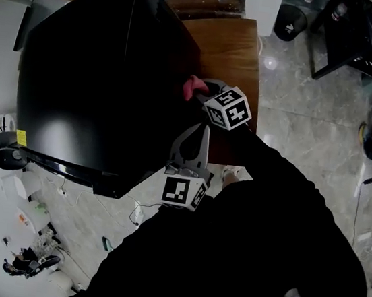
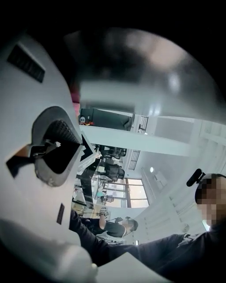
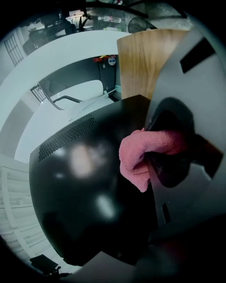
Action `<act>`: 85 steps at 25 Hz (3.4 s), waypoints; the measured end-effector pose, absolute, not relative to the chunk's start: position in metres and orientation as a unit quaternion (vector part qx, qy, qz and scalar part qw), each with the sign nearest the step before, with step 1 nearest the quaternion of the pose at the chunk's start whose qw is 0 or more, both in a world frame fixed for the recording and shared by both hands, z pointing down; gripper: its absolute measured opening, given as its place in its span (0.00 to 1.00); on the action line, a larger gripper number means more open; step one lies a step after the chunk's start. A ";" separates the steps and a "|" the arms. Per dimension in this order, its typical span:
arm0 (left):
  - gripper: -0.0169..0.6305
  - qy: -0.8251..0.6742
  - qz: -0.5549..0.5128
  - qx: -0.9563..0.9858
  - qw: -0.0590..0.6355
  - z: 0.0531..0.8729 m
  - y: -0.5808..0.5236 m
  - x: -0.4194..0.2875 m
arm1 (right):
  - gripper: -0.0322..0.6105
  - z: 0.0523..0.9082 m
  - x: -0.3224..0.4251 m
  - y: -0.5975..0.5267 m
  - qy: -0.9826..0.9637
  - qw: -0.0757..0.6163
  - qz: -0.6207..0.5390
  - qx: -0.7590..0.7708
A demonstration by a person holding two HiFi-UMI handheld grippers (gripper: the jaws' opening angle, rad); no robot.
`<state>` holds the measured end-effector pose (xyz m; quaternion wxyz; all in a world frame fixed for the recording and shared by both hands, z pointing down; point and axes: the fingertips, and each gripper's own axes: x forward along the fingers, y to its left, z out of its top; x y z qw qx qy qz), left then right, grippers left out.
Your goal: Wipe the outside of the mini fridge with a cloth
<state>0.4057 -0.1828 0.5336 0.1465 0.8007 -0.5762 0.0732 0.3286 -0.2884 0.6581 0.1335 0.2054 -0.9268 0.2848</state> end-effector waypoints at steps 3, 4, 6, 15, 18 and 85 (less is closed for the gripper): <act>0.04 -0.584 0.064 0.795 0.150 0.530 -0.199 0.409 | 0.17 0.660 0.329 -0.321 -0.926 0.134 0.276 0.219; 0.04 -0.585 0.062 0.794 0.151 0.529 -0.204 0.410 | 0.17 0.661 0.329 -0.331 -0.926 0.134 0.274 0.223; 0.04 -0.589 0.058 0.792 0.151 0.529 -0.217 0.410 | 0.17 0.662 0.328 -0.351 -0.924 0.134 0.272 0.233; 0.04 -0.596 0.047 0.788 0.146 0.516 -0.244 0.410 | 0.17 0.665 0.326 -0.415 -0.918 0.152 0.255 0.263; 0.04 -0.587 0.031 0.793 0.160 0.502 -0.240 0.408 | 0.17 0.639 0.339 -0.418 -0.921 0.133 0.239 0.278; 0.04 -0.744 -0.015 0.665 0.067 0.360 0.224 -0.236 | 0.17 0.366 -0.215 0.212 -0.971 0.041 0.109 -0.210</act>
